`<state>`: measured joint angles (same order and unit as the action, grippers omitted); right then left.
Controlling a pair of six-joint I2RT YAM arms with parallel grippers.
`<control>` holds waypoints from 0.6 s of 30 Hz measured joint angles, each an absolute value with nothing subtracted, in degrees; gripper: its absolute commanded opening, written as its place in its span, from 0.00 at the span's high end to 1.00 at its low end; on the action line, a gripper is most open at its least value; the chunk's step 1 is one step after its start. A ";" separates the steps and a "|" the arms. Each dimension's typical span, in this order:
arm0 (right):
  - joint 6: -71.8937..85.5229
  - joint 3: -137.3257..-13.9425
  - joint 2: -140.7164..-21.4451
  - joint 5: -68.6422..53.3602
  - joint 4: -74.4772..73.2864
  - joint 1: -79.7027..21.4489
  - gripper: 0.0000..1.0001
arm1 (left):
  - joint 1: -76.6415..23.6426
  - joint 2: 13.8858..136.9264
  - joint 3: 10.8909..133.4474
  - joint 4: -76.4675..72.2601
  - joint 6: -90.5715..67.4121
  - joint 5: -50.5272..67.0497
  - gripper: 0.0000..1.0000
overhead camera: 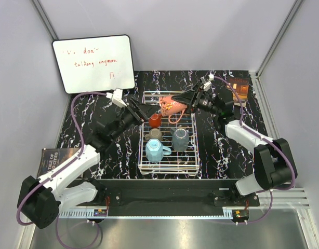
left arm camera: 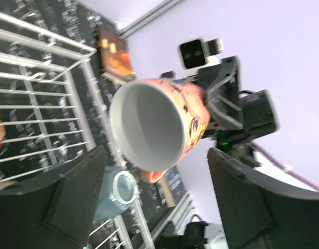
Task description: Unload the cups from the dish rack
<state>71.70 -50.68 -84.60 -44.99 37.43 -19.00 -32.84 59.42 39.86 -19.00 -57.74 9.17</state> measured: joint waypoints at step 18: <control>78.30 -47.86 -84.79 -47.90 48.12 -22.55 1.00 | -35.73 64.14 45.04 -24.16 -58.52 13.85 0.33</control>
